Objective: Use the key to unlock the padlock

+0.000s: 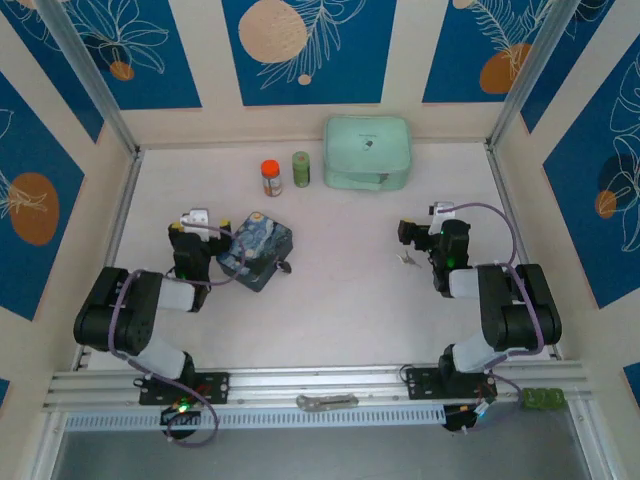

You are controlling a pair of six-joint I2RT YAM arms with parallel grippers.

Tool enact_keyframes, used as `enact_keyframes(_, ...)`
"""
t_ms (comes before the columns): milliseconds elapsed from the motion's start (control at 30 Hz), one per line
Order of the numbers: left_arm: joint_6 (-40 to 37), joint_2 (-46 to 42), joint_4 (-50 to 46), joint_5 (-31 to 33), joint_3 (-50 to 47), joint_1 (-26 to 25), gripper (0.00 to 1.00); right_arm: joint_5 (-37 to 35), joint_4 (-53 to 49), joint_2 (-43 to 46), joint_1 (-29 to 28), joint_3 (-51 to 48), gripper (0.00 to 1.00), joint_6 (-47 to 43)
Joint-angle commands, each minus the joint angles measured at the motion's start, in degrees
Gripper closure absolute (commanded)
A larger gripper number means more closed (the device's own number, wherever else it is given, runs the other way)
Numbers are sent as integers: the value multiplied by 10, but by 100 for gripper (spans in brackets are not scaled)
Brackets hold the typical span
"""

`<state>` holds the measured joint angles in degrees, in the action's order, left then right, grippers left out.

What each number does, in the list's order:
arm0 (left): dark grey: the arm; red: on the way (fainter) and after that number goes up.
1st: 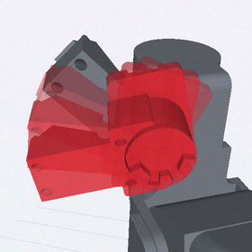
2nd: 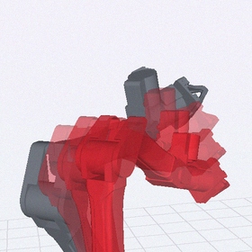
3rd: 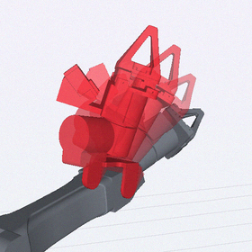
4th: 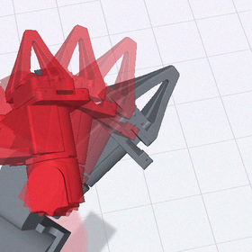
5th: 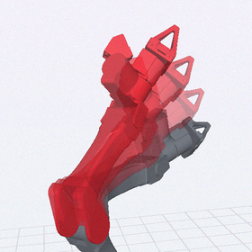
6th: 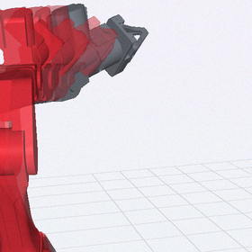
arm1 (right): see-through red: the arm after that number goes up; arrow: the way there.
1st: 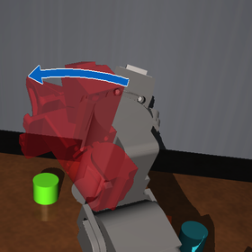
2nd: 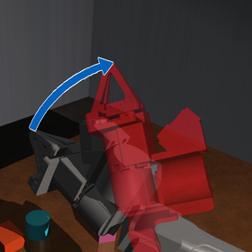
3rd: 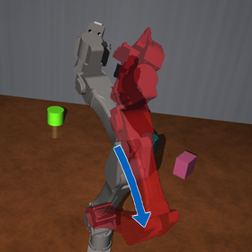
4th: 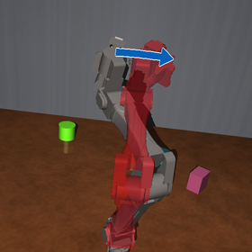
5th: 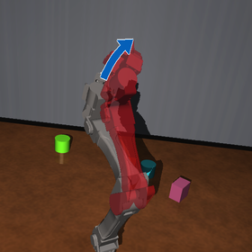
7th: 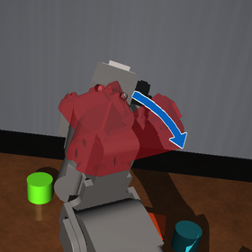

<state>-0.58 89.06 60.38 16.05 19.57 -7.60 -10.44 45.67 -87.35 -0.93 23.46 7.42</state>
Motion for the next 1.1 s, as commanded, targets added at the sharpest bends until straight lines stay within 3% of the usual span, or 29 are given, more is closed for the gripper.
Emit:
enact_keyframes(0,-17,10,-30,-8,6,8,0,9,13,3,2,0,1,-8)
enact_keyframes(900,-12,8,-36,-24,7,17,0,16,12,5,2,0,1,-10)
enact_keyframes(1067,-16,-69,-106,14,12,4,0,-55,-100,77,-39,34,1,-34)
